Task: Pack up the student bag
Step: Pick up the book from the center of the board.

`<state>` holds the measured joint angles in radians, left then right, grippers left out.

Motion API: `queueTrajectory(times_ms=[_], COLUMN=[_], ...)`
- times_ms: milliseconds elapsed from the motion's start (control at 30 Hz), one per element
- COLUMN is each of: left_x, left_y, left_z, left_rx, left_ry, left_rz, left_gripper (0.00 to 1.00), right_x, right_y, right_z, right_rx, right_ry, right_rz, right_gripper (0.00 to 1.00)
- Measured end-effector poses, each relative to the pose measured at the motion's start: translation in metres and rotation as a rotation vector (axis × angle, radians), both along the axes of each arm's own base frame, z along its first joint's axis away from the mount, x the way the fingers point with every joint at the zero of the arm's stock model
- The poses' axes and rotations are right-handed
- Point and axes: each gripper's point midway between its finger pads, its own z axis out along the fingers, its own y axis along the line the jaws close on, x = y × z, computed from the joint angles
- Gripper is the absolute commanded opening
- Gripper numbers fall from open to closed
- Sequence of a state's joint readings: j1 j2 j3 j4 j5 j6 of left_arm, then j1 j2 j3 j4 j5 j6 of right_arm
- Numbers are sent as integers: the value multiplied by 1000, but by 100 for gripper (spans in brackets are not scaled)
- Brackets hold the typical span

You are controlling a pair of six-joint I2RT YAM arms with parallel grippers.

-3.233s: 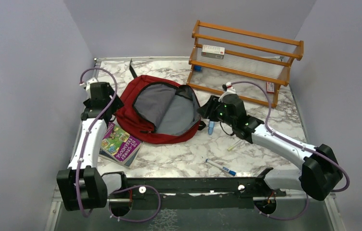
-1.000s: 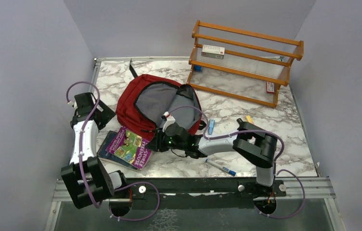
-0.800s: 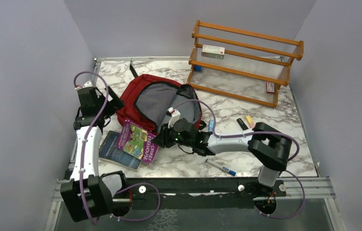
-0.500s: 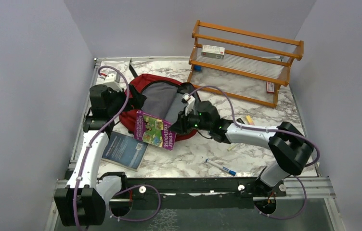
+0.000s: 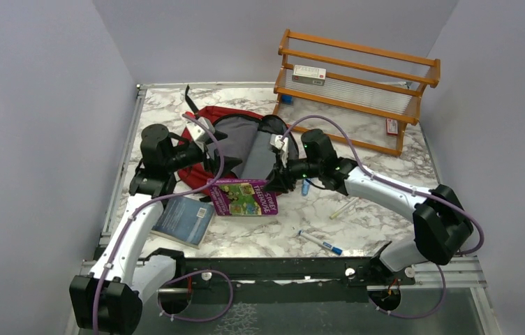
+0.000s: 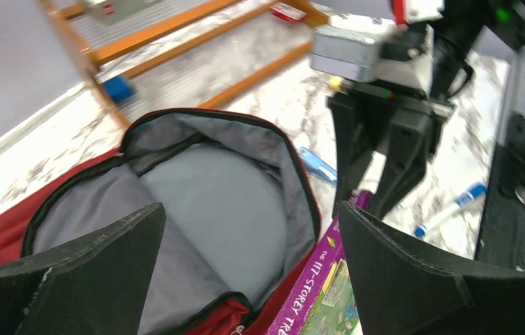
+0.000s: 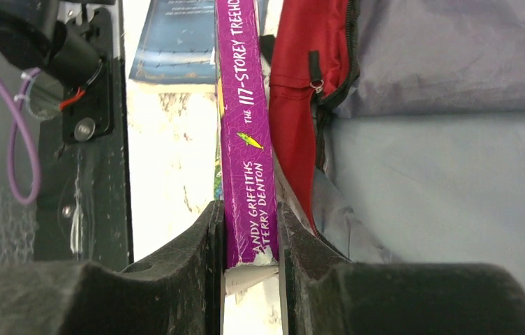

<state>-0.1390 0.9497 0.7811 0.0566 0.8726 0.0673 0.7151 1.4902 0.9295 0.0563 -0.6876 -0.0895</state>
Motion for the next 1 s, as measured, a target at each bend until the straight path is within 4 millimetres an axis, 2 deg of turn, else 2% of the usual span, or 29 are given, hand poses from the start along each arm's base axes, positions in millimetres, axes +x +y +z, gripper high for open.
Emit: queueTrajectory(times_ms=[133, 233, 400, 467, 600, 833, 1000], left_x=[-21, -47, -86, -94, -100, -102, -103], left_y=[-25, -42, -54, -56, -65, -78, -81], left_z=[0, -12, -23, -25, -36, -70, -74], left_rx=[59, 103, 129, 132, 144, 211, 234], left_ry=[-34, -28, -16, -6, 43, 171, 183], left_rz=[-165, -273, -378, -401, -441, -483, -491], left_gripper=[93, 94, 91, 89, 87, 81, 71], right_x=[-9, -14, -28, -32, -41, -50, -51], right_y=[-12, -21, -32, -35, -42, -50, -51], right_z=[8, 15, 28, 32, 40, 50, 60], right_rx=[-17, -29, -32, -35, -35, -35, -21], right_ry=[-39, -67, -115, -126, -153, -203, -240], right_rz=[52, 68, 109, 124, 151, 180, 182], right_gripper=[1, 0, 0, 0, 0, 1, 1])
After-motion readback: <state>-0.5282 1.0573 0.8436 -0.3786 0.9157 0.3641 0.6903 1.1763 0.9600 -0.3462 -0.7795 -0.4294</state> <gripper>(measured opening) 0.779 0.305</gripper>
